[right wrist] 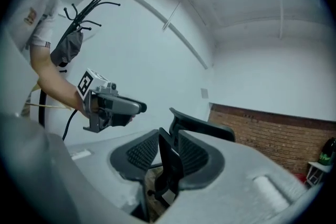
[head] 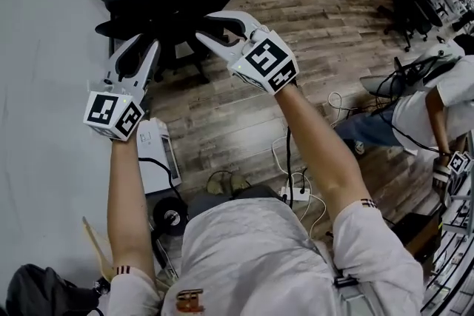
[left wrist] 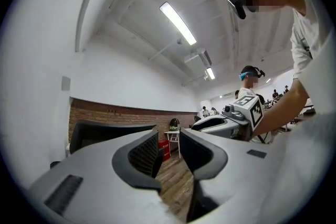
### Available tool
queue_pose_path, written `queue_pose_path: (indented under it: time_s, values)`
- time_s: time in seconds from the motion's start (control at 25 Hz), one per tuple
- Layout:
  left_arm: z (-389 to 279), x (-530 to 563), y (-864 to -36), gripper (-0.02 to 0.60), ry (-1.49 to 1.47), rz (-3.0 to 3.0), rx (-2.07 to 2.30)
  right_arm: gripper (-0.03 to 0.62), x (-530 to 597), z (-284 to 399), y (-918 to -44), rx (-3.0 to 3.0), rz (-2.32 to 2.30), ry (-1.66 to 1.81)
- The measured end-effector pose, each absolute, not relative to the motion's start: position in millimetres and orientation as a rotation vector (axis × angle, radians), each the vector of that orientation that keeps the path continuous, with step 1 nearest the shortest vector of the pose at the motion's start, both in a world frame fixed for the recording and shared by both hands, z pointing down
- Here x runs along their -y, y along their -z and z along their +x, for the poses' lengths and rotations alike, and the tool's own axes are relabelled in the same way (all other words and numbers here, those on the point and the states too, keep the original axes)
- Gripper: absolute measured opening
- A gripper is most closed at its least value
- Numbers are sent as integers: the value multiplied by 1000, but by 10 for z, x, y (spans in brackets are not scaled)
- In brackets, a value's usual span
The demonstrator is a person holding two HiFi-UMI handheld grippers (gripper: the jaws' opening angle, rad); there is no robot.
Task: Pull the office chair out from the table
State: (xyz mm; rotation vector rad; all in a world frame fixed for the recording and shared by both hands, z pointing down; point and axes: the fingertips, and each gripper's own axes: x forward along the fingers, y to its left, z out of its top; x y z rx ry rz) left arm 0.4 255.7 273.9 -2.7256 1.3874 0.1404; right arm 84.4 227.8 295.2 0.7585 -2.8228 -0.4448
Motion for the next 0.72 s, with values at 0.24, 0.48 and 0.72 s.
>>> queue_pose_path:
  time_s: [0.24,0.48,0.72]
  values:
    - [135,-2750,-2636,47,-205,-2725,-1362,34,-2548,721,-2793,2889,816,438]
    - [263,-2868,-2535,0,-228,-2723,-1350,3,-2705,635,-2717,2945,838,404]
    - [254,-2881,-2513,0,-258,-2723,-1360,2,-2810,537,-2650,3028,846,329]
